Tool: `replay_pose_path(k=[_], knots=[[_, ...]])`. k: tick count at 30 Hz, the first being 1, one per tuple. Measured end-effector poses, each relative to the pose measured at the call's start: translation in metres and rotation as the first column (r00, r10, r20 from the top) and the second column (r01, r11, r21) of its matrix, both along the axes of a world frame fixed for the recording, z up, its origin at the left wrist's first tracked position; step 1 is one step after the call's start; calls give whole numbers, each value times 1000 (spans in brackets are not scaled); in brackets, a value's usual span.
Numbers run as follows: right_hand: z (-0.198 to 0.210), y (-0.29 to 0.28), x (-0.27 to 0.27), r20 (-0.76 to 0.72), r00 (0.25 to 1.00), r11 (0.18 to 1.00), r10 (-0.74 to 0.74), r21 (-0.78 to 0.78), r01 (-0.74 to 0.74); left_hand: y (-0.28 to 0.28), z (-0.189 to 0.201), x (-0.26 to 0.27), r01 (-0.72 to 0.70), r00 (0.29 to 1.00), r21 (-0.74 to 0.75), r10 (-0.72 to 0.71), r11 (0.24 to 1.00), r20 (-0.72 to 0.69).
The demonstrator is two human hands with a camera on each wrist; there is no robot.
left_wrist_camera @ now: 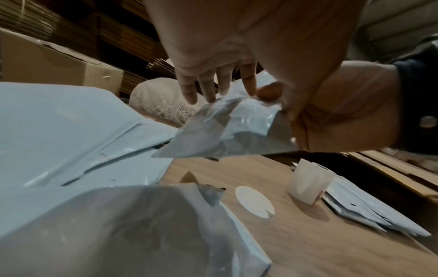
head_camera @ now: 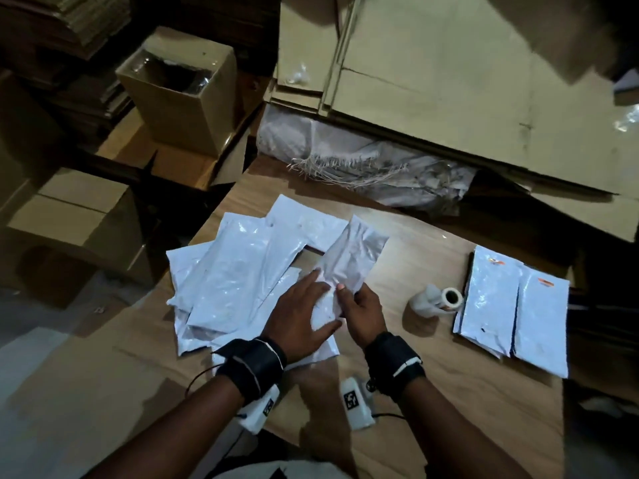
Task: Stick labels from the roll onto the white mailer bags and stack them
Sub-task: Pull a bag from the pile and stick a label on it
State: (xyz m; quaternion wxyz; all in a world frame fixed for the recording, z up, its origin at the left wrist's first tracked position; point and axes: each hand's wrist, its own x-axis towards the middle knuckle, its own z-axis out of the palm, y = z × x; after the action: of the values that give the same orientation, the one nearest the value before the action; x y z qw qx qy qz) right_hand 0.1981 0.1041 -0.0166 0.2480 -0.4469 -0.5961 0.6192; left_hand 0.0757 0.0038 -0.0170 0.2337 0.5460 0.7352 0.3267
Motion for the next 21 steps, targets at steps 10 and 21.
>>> replay_pose_path(k=[10, 21], knots=[[-6, 18, 89, -32, 996, 989, -87, -122, 83, 14, -17, 27, 8, 846, -244, 123, 970, 519], [-38, 13, 157, 120, 977, 976, -177, -103, 190, 8, -31, 79, 149, 882, -364, 43, 920, 470]])
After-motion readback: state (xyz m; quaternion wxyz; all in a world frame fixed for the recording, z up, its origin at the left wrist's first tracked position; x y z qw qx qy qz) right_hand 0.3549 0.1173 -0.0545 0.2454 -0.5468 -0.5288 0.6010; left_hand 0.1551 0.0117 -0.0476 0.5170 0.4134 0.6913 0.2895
